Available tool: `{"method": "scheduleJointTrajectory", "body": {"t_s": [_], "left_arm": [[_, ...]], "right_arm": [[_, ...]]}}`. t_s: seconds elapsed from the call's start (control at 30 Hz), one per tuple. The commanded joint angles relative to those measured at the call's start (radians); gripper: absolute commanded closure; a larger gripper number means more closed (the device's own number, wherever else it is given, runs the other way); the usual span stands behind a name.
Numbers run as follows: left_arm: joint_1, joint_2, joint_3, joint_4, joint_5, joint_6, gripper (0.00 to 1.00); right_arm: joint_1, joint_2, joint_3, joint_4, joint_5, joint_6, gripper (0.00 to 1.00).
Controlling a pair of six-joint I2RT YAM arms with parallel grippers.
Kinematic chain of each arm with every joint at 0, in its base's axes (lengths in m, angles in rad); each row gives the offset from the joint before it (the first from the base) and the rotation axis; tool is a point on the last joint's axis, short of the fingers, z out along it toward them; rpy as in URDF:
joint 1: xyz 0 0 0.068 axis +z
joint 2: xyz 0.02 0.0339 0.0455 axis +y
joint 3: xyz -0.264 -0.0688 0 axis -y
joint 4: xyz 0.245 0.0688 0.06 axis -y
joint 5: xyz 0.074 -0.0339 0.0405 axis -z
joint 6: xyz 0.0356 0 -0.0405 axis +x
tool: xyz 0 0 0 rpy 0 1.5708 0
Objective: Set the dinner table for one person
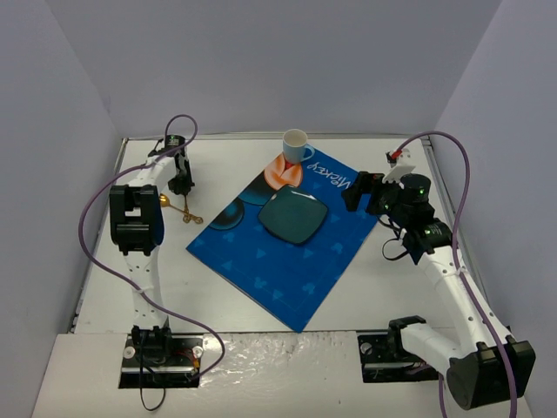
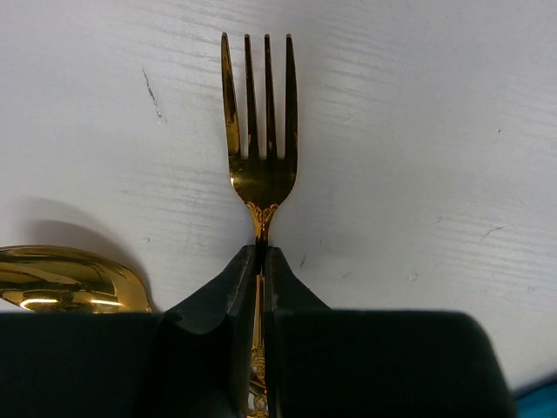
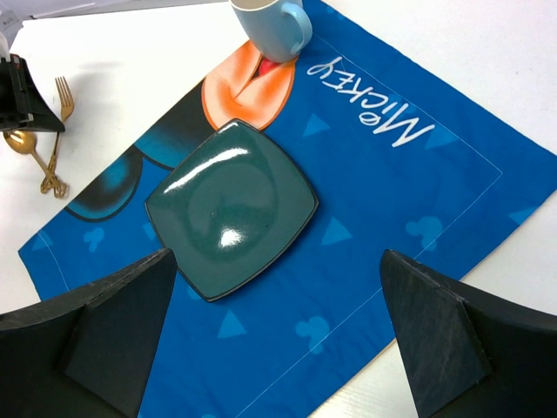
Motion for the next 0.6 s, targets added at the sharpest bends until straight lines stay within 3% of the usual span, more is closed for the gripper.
{"method": "scheduleJointTrajectory", "body": {"t_s": [0.0, 0.33, 0.57], "left_arm": [[0.008, -0.067, 0.016, -0.011, 0.037, -0.032, 1.0], [0.008, -0.238, 0.032, 0.139, 0.056, -0.13, 1.0], [0.008, -0.255, 0.039, 0.206, 0.126, -0.187, 1.0]], "right_arm": [[0.001, -0.027, 0.007, 0.043, -0.012, -0.021, 0.0], [0.001, -0.032, 0.002, 0.042, -0.013, -0.02, 0.0], [0.001, -0.037, 0.007, 0.036, -0.011, -0.02, 0.0]]}}
